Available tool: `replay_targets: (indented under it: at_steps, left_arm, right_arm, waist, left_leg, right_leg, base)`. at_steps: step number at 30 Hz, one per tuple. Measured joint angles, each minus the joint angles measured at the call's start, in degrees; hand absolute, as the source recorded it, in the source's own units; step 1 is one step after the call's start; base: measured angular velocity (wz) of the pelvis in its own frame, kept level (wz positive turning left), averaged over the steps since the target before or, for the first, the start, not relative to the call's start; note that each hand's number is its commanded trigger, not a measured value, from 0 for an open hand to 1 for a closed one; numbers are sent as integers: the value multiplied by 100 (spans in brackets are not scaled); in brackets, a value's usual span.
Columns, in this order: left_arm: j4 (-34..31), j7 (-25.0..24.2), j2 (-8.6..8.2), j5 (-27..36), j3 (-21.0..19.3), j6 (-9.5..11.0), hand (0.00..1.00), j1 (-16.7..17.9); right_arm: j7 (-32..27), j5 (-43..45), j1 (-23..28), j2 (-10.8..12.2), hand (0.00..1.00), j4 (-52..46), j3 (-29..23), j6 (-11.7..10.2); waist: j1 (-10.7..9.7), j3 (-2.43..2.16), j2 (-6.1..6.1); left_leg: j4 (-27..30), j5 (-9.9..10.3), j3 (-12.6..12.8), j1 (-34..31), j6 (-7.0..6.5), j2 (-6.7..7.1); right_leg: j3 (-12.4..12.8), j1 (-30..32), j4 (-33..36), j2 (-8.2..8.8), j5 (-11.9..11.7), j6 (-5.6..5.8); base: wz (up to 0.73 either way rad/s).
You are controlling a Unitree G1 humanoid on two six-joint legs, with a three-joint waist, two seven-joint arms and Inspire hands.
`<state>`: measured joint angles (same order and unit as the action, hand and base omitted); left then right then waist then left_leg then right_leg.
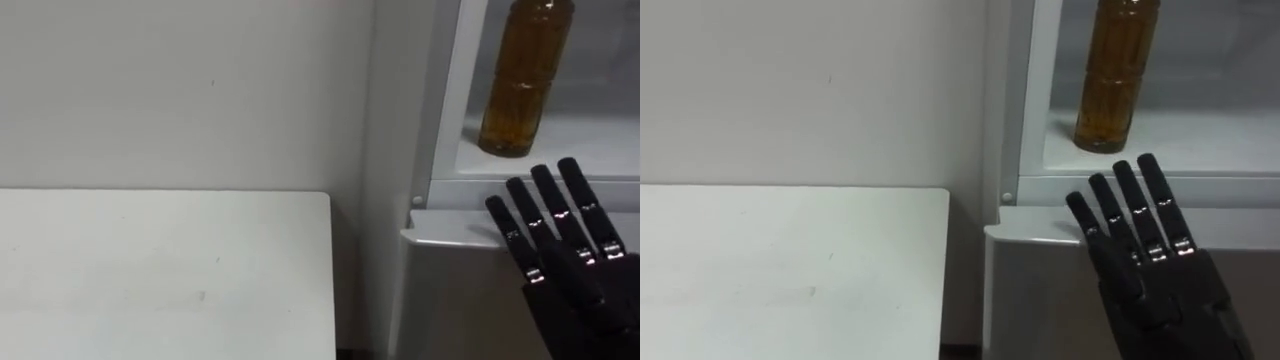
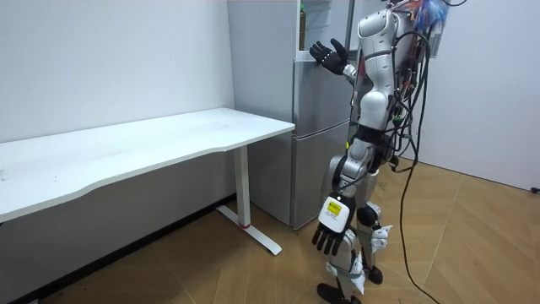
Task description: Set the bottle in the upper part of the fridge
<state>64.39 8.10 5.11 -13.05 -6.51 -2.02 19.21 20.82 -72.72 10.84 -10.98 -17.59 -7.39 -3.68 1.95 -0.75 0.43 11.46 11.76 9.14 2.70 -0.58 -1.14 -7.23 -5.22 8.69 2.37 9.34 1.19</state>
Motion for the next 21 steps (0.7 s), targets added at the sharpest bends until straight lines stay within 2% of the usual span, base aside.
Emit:
replay_targets:
  at_steps: [2, 7, 9, 12, 16, 21]
  left_arm:
    - [10, 21, 0, 3, 0, -1, 0, -3]
    - [24, 15, -9, 4, 4, -8, 0, -75]
    - [-5, 21, 11, 10, 5, 4, 0, -89]
    - [0, 22, 18, 249, 34, 1, 0, -79]
    - [-3, 25, 41, 639, 102, 17, 0, -82]
    - [6, 111, 52, 741, 97, 86, 0, -27]
  right_arm:
    - [217, -49, 68, 2, 0, 235, 0, 1]
    - [664, -245, 251, 68, 0, 835, -21, 10]
    - [796, -383, 469, 78, 0, 1026, -19, 9]
    - [804, -589, 817, 135, 0, 1261, -19, 128]
    - [818, -857, 1009, 153, 0, 1560, -41, 128]
    - [864, -999, 1247, 250, 0, 2070, -112, 131]
  waist:
    - [5, 2, 34]
    - [-23, 10, 20]
    - [-34, -3, 7]
    - [-31, -17, -21]
    - [-56, -20, -14]
    - [-134, -37, -35]
  left_leg:
    - [-21, 2, 3, 89, 3, -4]
    - [-11, 20, 13, 120, 11, -20]
    - [23, 31, 13, 115, 13, -18]
    - [42, 33, 14, 105, 13, -16]
    - [33, 33, 23, 99, 10, -11]
    - [-2, 33, 25, 90, 11, -13]
  right_leg:
    - [17, -74, -2, -6, 0, 0]
    - [-6, -132, -5, -17, 3, 3]
    - [-36, -126, -13, -11, 26, -5]
    - [-40, -110, -10, -5, 40, -8]
    - [-29, -83, -5, 1, 40, -8]
    - [-9, -64, -6, -11, 40, -9]
  base:
    - [-2]
    - [-1]
    - [6]
    - [2]
    - [-1]
    - [0]
